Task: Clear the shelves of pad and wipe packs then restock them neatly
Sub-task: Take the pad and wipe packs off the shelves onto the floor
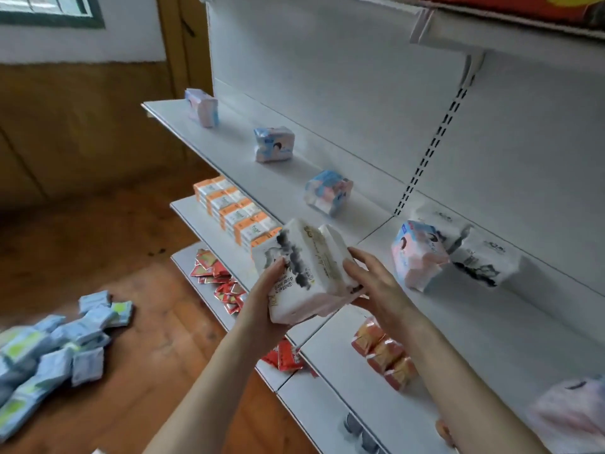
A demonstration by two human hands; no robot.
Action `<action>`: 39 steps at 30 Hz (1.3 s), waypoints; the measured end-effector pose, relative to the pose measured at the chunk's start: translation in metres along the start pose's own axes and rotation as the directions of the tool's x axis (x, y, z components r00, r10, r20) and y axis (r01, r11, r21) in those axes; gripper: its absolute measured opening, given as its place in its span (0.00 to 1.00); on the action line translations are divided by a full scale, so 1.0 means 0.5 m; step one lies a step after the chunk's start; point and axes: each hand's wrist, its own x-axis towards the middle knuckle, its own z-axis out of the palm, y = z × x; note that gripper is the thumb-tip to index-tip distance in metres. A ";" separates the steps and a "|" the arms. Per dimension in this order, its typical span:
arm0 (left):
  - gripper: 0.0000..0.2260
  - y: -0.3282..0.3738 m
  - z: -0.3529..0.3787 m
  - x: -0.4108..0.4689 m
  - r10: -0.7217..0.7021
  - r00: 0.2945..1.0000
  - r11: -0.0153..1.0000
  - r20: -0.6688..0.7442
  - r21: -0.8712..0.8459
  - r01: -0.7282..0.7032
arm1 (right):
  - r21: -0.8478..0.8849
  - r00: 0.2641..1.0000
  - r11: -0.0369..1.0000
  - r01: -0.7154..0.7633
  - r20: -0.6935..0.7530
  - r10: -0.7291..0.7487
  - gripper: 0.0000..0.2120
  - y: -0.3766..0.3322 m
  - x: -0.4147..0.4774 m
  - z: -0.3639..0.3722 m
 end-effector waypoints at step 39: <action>0.10 -0.520 -1.526 -0.318 -0.260 0.316 0.914 -0.913 -0.338 -0.226 | -0.509 0.536 0.545 -0.666 0.181 0.825 0.11 1.504 0.088 0.900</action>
